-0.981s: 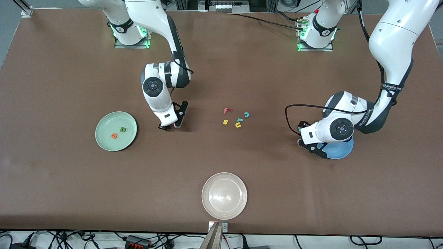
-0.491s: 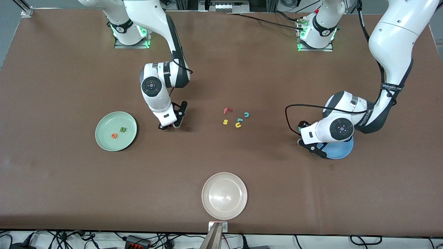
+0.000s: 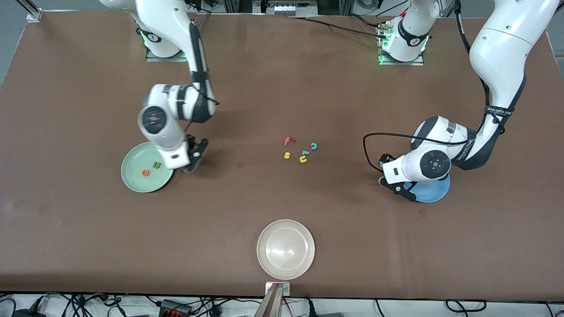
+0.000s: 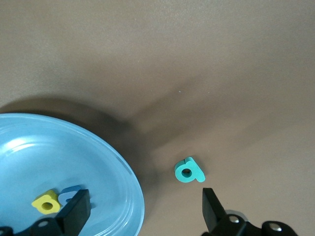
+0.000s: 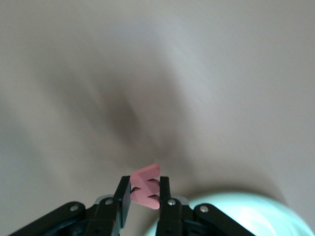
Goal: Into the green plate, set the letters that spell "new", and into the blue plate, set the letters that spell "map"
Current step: 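Lift the pink w and drop it onto the green plate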
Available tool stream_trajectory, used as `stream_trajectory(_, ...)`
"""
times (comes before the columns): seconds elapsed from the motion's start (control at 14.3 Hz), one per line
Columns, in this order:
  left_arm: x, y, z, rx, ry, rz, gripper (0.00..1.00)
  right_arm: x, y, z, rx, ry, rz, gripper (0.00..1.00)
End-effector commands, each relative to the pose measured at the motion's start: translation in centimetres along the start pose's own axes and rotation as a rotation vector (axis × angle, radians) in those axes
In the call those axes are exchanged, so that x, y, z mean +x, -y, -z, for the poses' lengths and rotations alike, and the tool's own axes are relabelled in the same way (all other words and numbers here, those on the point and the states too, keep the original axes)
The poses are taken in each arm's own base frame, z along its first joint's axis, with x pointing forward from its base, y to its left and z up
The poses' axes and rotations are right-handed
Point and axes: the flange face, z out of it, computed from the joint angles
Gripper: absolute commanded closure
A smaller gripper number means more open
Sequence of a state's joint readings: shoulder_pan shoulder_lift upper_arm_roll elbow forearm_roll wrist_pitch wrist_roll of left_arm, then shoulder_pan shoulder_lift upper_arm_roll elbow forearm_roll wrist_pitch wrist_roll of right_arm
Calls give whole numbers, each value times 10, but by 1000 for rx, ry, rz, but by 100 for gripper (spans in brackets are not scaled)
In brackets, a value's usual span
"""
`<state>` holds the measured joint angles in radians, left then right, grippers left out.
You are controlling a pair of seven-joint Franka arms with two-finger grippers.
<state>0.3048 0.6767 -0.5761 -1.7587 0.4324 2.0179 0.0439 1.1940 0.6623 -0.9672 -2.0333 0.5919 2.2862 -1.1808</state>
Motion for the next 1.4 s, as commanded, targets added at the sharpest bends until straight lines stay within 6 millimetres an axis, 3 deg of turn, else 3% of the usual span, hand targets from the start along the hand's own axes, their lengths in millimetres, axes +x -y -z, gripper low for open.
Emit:
stream_trajectory(0.0,-6,1,5,28,6,-21,0,-57,-40,31,38,-15,-124,77)
stream_trajectory(0.28,-5,1,4,27,7,-22,0,-119,-78,30,63,3,-248,77)
stream_trajectory(0.56,-5,1,4,27,7,-22,0,-119,-80,20,64,17,-246,77)
stream_trajectory(0.84,-7,6,5,26,6,-14,0,-134,-85,-23,143,21,-274,77)
stream_trajectory(1.05,-7,5,5,25,5,-15,0,-138,-100,-31,158,-1,-277,77)
stream_trajectory(1.33,-7,4,7,25,3,-18,0,-138,-102,-41,141,16,-281,77)
